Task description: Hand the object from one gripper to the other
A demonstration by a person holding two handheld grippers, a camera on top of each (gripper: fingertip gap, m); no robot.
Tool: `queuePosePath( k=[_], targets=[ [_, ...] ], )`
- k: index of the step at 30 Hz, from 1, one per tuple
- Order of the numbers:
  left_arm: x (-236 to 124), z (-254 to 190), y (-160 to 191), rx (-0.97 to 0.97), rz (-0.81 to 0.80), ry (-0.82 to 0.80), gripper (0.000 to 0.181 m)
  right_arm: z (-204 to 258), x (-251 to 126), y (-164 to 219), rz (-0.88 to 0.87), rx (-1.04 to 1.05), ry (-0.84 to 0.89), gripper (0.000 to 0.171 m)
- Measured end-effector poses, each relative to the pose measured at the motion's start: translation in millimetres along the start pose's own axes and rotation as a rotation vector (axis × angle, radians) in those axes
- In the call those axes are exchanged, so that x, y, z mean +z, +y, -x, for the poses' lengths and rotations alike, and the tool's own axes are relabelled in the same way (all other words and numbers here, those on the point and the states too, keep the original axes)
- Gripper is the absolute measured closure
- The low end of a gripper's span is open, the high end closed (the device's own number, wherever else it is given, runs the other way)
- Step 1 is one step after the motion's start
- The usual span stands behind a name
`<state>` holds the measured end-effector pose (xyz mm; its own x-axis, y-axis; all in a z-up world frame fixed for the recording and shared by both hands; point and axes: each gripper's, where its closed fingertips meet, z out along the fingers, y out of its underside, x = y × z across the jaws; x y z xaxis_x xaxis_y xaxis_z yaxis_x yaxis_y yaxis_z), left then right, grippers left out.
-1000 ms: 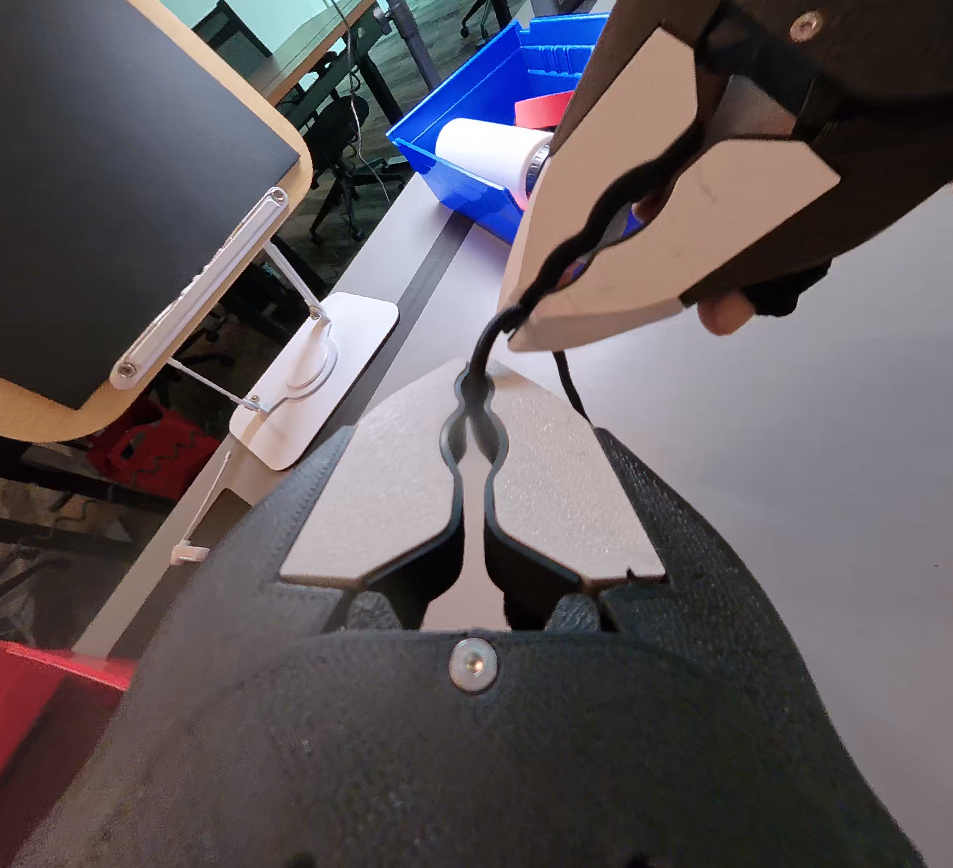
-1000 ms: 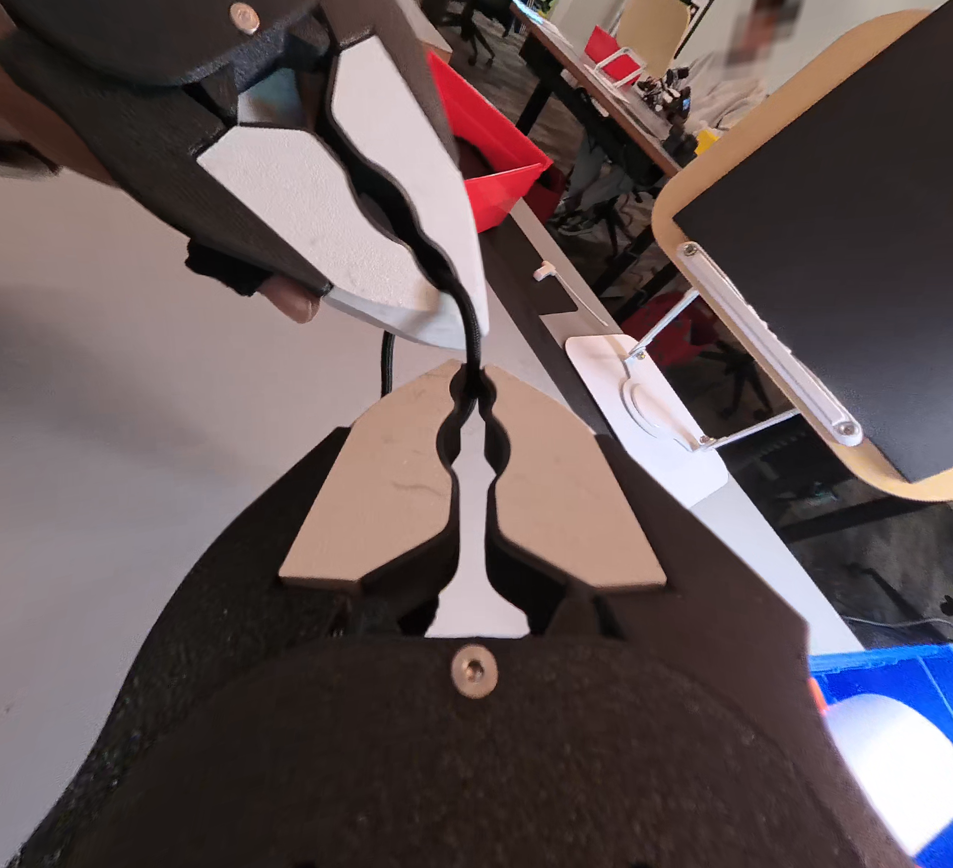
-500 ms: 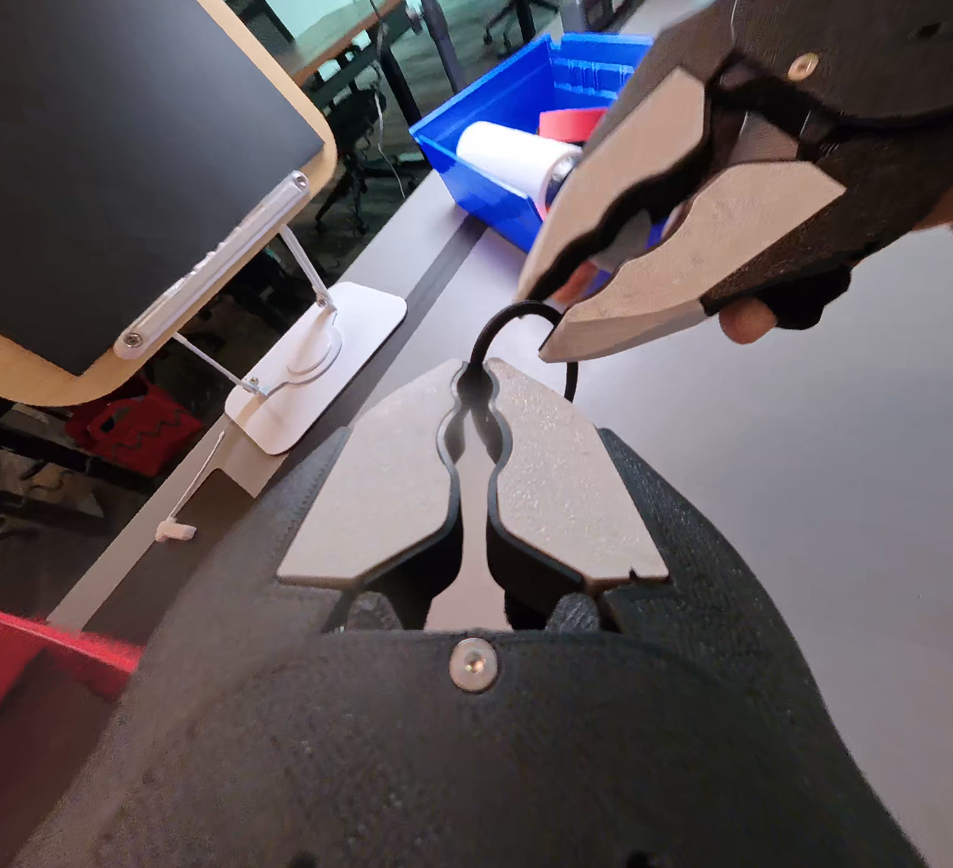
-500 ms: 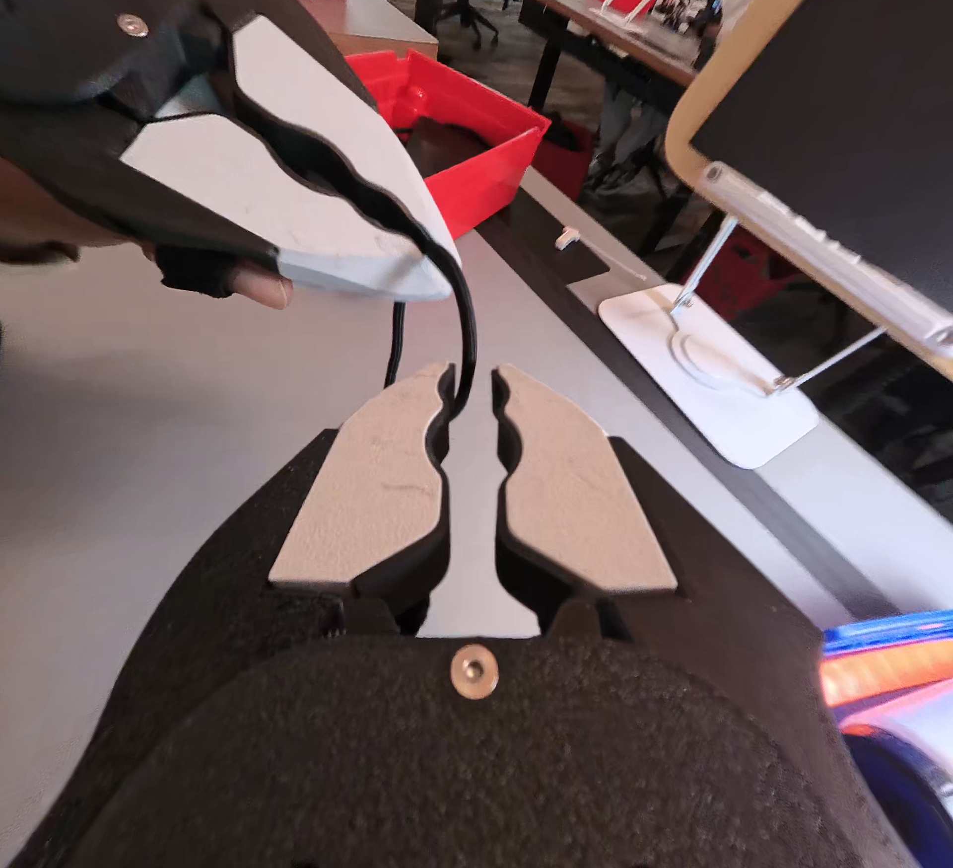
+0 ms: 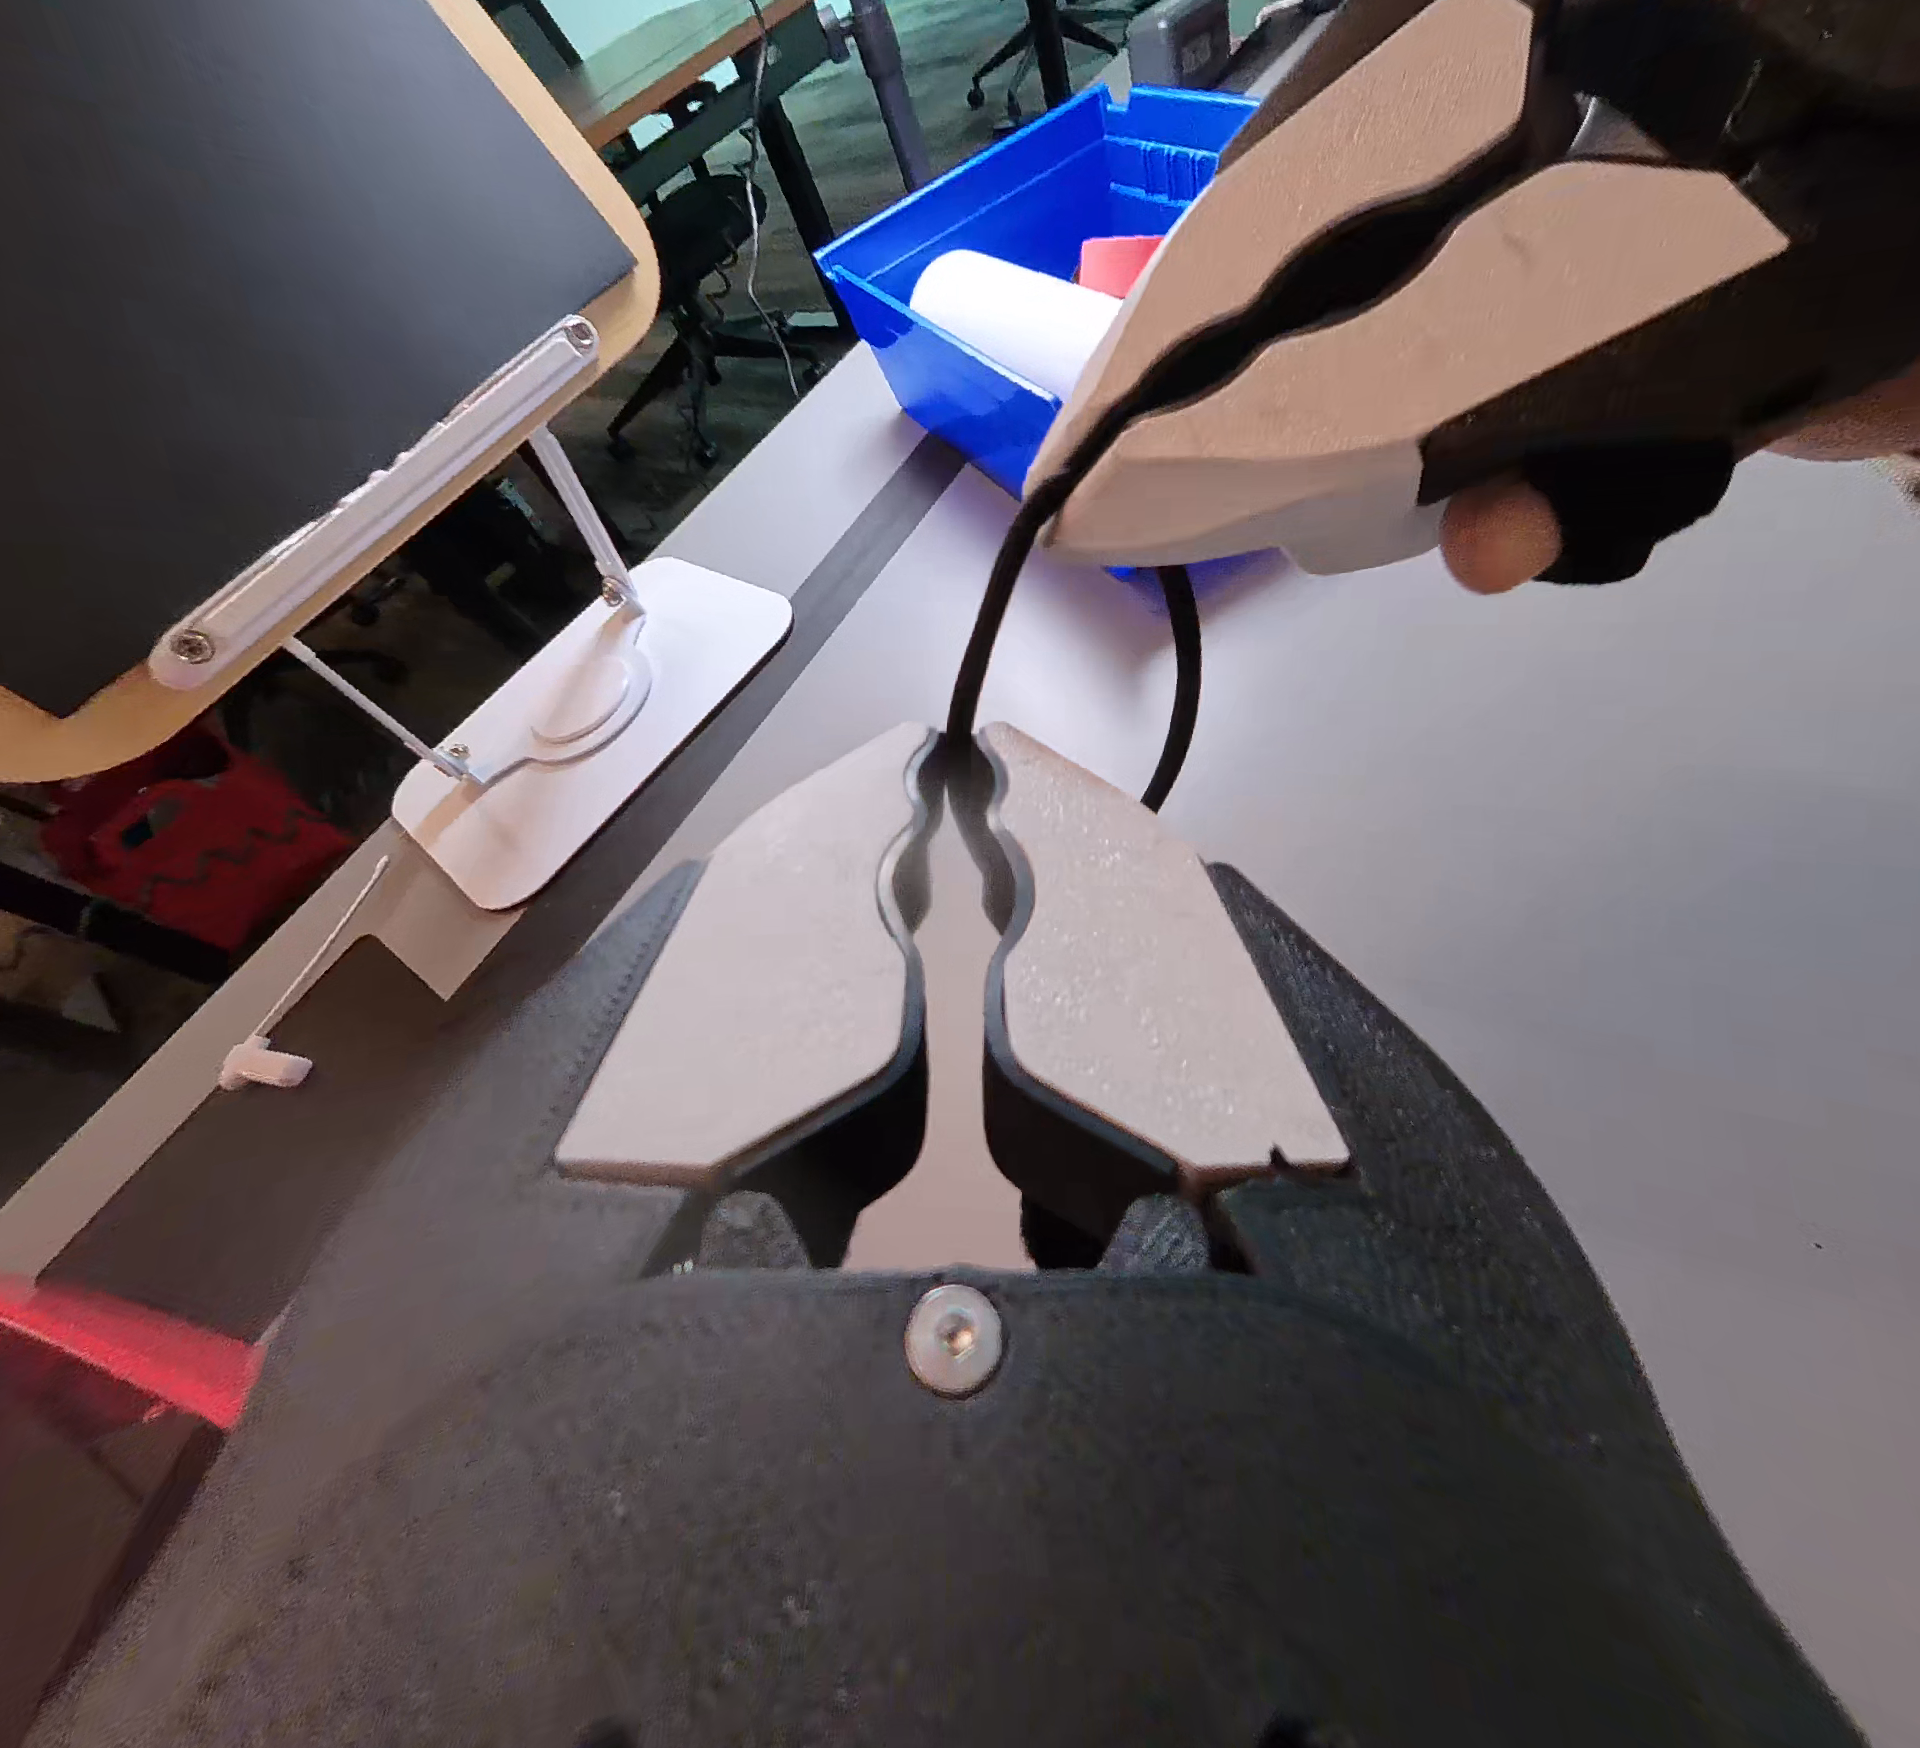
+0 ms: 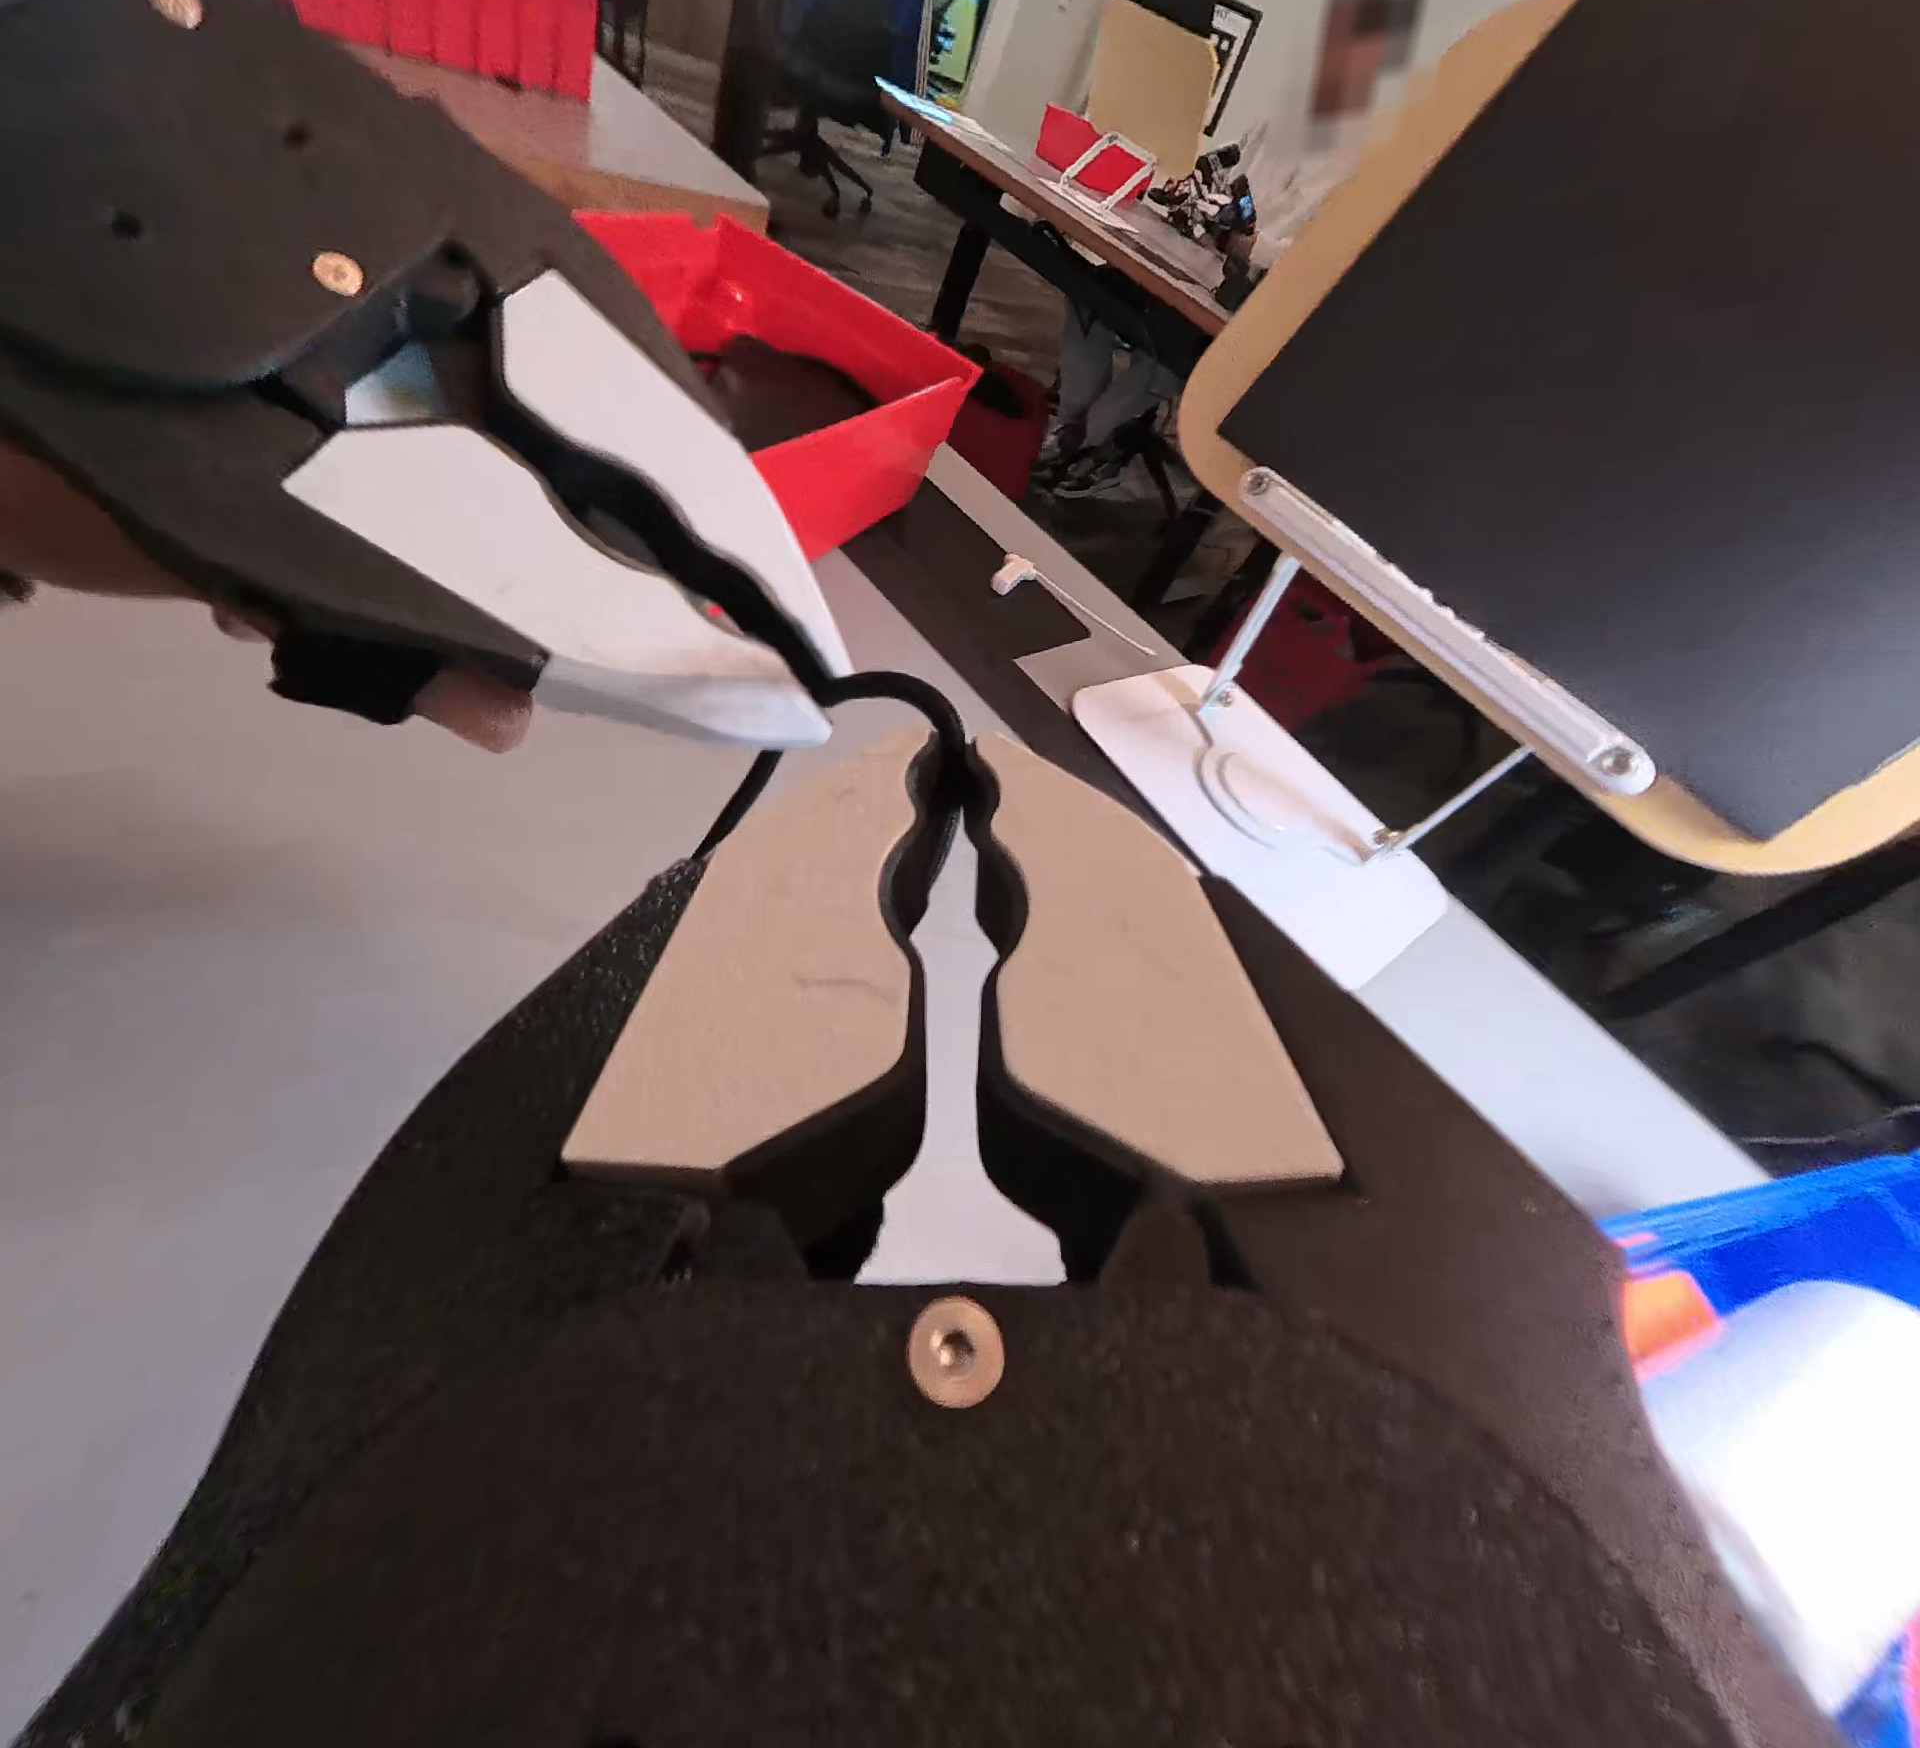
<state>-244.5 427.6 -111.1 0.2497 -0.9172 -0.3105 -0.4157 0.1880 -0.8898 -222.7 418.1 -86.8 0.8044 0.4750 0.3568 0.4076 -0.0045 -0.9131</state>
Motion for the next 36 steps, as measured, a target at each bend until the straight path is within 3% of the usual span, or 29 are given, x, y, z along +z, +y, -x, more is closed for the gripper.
queuePosePath(
  k=[5, 10, 11, 13, 14, 18, 21, 25, 31, 36],
  targets=[
    [-3.2, -0.4, 1.5, 0.026, 0.043, 0.014, 0.178, 0.8, 3.3, 24.0, 0.143, 0.086, -0.090, 0.167],
    [2.1, -15.8, 14.2, 0.127, 0.151, 0.052, 0.178, 21.1, 8.6, 25.4, 0.152, -0.197, -0.091, 0.144],
    [3.2, -19.6, 15.5, 0.137, 0.161, 0.064, 0.178, 23.7, 9.6, 26.5, 0.156, -0.281, -0.072, 0.147],
    [4.6, -20.8, 16.7, 0.154, 0.164, 0.058, 0.178, 25.5, 10.3, 26.3, 0.139, -0.427, -0.029, 0.167],
    [4.6, -18.9, 15.9, 0.153, 0.152, 0.049, 0.177, 26.0, 10.1, 24.8, 0.126, -0.441, -0.024, 0.168],
    [3.4, -10.0, 12.8, 0.069, 0.100, 0.044, 0.157, 17.0, 6.3, 17.9, 0.079, -0.252, -0.059, 0.168],
    [4.1, -7.8, 13.2, 0.068, 0.076, 0.045, 0.176, 10.2, 1.2, 11.8, 0.036, -0.123, -0.097, 0.168],
    [1.0, -7.7, 10.1, 0.113, 0.073, 0.041, 0.178, 9.4, -2.2, 14.2, 0.052, -0.029, -0.164, 0.169],
    [1.1, -23.5, 18.0, 0.223, 0.171, 0.085, 0.178, 26.0, 0.9, 24.8, 0.123, -0.324, -0.154, 0.142],
    [0.9, -24.9, 12.1, 0.229, 0.115, 0.080, 0.173, 33.1, 2.0, 22.6, 0.090, -0.355, -0.166, 0.160]
  ],
)
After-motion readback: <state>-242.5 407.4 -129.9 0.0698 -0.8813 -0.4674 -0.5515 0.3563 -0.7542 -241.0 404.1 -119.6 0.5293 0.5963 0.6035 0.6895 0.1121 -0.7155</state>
